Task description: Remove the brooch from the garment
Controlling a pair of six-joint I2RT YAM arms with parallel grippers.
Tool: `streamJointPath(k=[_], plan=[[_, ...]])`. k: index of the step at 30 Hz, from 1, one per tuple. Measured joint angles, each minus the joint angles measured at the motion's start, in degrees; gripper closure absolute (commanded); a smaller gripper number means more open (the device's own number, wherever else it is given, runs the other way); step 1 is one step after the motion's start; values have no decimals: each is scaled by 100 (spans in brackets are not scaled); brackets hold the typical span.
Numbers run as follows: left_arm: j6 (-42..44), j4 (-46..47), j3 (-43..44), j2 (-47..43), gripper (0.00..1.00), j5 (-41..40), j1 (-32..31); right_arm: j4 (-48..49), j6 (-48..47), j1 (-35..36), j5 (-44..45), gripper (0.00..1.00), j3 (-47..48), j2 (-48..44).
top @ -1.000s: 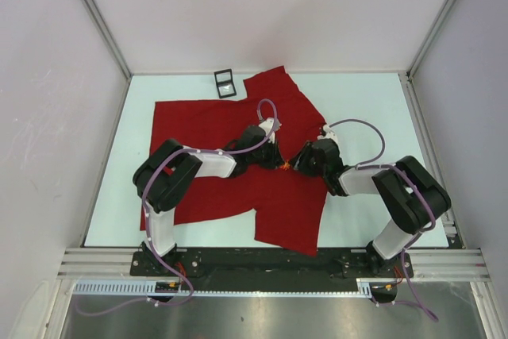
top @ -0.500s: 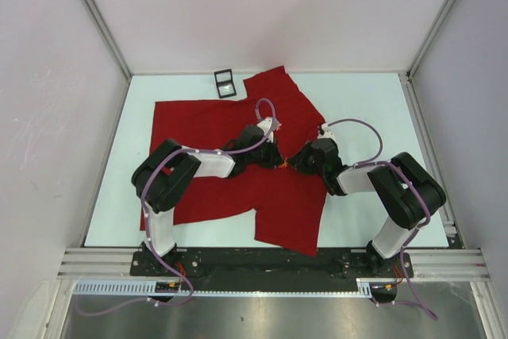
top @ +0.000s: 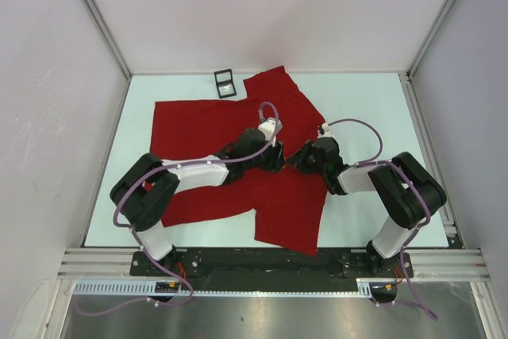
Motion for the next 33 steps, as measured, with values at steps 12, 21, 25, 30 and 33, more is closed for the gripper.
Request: streamJointPath(k=[12, 21, 25, 30, 33], plan=[[820, -664, 570, 411, 55, -1005, -584, 42, 177, -66, -256, 99, 0, 0], [855, -778, 636, 623, 45, -1233, -732, 87, 345, -116, -382, 98, 0, 0], [846, -776, 636, 697, 46, -1325, -748, 98, 369, -125, -402, 98, -9, 0], [848, -774, 715, 863, 48, -1423, -750, 144, 396, -136, -424, 98, -31, 0], [850, -778, 807, 990, 48, -1469, -752, 170, 417, -149, -433, 98, -52, 0]])
